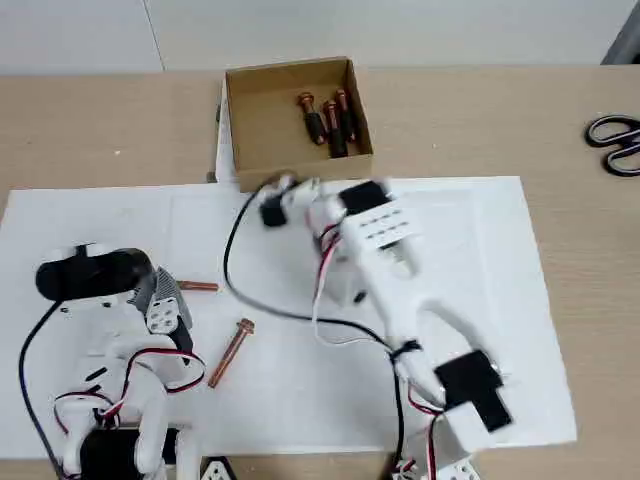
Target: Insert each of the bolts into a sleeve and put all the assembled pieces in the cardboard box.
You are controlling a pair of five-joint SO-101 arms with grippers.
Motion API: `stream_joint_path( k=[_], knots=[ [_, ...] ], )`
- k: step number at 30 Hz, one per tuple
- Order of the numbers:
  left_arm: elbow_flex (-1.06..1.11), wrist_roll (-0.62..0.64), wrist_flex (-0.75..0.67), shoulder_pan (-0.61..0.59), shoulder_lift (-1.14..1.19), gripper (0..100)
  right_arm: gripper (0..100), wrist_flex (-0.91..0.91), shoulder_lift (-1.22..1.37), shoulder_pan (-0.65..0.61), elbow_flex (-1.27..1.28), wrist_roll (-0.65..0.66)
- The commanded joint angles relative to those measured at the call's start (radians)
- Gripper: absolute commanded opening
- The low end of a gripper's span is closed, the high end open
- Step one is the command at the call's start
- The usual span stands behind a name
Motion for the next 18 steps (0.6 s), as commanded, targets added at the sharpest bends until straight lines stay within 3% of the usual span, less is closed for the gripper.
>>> stream_joint_path(
  k=[1, 8, 14, 18],
  knots=[
    [-0.064, 0.078, 0.002, 0.0, 0.006, 1, 0.2, 0.045, -0.107, 0.073, -0.095, 0.008],
    [-0.142, 0.158, 0.005, 0.003, 0.038, 1, 0.2, 0.206, -0.219, 0.249, -0.089, 0.008],
    [-0.168, 0.157, 0.101, 0.025, 0.241, 1, 0.3, 0.203, -0.378, 0.492, 0.038, 0.017],
    [-0.249, 0.126, 0.13, 0.025, 0.385, 1, 0.3, 0.203, -0.503, 0.588, 0.181, 0.106]
  ],
)
